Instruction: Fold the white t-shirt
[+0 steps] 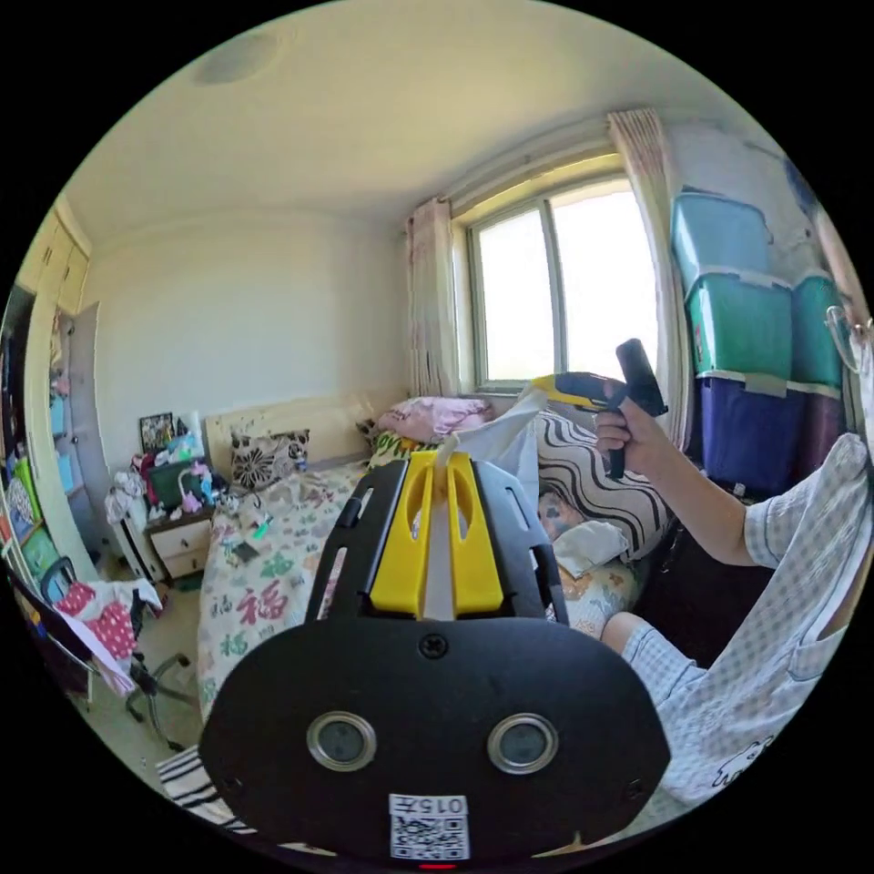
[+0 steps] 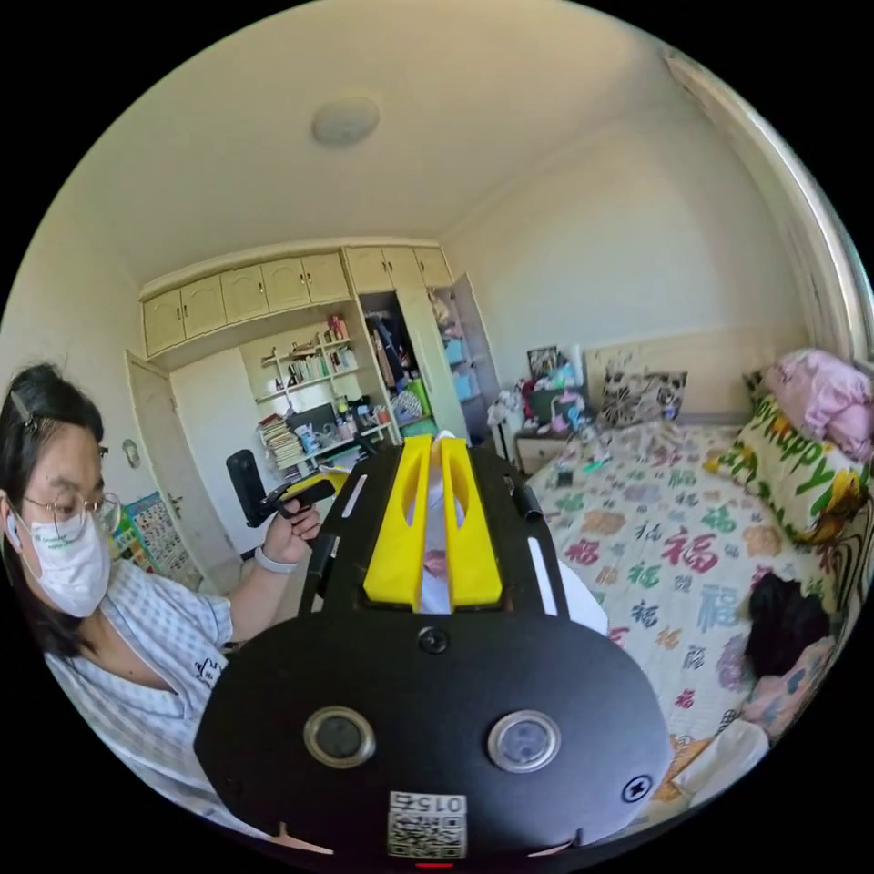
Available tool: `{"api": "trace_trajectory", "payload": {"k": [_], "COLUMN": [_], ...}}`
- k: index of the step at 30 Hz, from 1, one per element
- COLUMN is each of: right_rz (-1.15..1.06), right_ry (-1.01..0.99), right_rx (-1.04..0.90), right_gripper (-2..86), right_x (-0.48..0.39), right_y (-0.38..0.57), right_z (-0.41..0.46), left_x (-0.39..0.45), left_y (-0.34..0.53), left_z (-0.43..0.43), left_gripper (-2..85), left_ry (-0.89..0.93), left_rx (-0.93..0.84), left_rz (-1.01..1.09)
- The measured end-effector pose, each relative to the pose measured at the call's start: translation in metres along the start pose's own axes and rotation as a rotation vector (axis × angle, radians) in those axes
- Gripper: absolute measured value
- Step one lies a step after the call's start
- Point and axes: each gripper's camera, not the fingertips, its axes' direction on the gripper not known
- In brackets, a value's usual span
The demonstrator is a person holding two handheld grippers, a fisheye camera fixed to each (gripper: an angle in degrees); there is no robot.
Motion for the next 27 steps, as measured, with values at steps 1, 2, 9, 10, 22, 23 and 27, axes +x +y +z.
{"api": "trace_trajectory", "payload": {"k": [1,2,9,10,22,23,27], "right_rz": [-0.022,-0.047,-0.317,-0.36,-0.276,-0.236,-0.049], "right_ry": [0.02,0.039,0.285,0.322,0.478,0.513,0.628], "right_rx": [0.033,0.06,0.174,0.199,0.072,0.033,-0.087], "right_gripper": [0.2,0.2,-0.8,-0.9,-0.9,-0.9,-0.3], "right_x": [-0.02,-0.038,-0.148,-0.162,-0.022,0.016,0.162], "right_y": [-0.015,-0.029,-0.078,-0.084,-0.144,-0.15,-0.161], "right_z": [-0.017,-0.032,-0.093,-0.097,-0.043,-0.028,0.029], "left_x": [0.003,0.008,0.02,0.019,-0.143,-0.171,-0.273], "left_y": [-0.009,-0.026,-0.082,-0.084,-0.06,-0.049,0.017], "left_z": [-0.004,-0.013,-0.055,-0.056,0.17,0.22,0.423], "left_gripper": [0.3,0.4,0.6,0.6,1.0,1.2,2.3], "left_ry": [-0.002,-0.011,-0.049,-0.053,0.059,0.076,0.089], "left_rx": [0.007,0.024,0.147,0.156,-0.08,-0.13,-0.304], "left_rz": [0.021,0.059,0.213,0.221,0.115,0.084,-0.055]}}
